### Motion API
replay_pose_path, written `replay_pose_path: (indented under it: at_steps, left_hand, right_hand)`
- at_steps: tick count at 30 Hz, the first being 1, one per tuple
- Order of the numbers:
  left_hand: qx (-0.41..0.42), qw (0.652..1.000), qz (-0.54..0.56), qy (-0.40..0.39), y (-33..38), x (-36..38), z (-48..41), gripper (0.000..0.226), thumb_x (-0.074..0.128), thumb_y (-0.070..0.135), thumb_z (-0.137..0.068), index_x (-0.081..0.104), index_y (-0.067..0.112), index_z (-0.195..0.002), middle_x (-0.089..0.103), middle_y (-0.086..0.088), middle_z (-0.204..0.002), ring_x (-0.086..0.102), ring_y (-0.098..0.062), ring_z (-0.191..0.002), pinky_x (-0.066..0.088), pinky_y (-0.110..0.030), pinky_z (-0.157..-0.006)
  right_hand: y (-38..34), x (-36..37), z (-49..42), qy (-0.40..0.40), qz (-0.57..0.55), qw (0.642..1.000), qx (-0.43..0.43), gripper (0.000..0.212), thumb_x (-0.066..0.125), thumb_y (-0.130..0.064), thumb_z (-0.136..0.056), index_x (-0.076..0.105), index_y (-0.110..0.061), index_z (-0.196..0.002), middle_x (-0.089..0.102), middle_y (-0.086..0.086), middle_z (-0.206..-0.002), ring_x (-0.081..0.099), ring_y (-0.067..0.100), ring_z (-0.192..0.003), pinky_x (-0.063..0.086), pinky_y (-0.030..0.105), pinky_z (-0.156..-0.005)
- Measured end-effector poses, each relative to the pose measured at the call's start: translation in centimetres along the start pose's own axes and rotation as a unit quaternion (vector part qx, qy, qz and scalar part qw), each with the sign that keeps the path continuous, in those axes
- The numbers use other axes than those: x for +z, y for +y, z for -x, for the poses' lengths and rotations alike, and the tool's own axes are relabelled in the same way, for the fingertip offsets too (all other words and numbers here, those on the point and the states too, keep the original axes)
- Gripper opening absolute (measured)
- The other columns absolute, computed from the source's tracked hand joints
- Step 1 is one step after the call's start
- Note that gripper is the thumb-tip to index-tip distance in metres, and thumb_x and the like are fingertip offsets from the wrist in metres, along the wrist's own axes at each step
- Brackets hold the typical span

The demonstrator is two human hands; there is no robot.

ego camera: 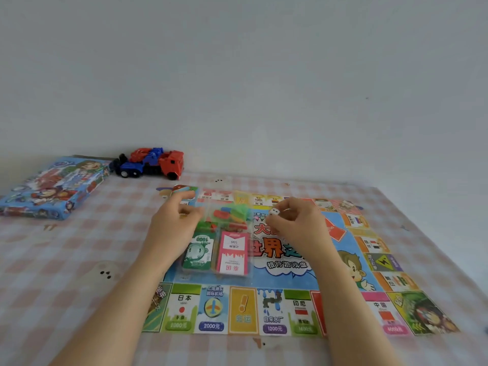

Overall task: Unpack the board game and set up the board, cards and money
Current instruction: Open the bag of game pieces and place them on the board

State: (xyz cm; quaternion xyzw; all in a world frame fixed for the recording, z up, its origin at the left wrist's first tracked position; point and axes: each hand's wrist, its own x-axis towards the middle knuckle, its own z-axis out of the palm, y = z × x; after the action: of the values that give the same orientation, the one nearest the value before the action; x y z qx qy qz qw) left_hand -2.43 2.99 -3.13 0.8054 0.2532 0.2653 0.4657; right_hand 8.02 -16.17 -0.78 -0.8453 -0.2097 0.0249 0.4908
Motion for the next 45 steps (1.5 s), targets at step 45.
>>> replay_pose_path:
  at_steps: [45]
  left_hand:
    - [0.022,0.997,-0.061,0.04,0.2,-0.3,0.2,0.04,0.059,0.021,-0.09,0.055,0.026,-0.13,0.063,0.007,-0.112,0.058,-0.003,-0.085,0.048,-0.021,-0.063]
  right_hand:
    - [1.0,-1.4,-0.2,-0.085,0.123,0.988,-0.045,0.036,0.078,-0.039,-0.074,0.07,-0.028,-0.108,0.065,-0.009,-0.1,0.058,0.006,-0.092,0.042,0.014,-0.067]
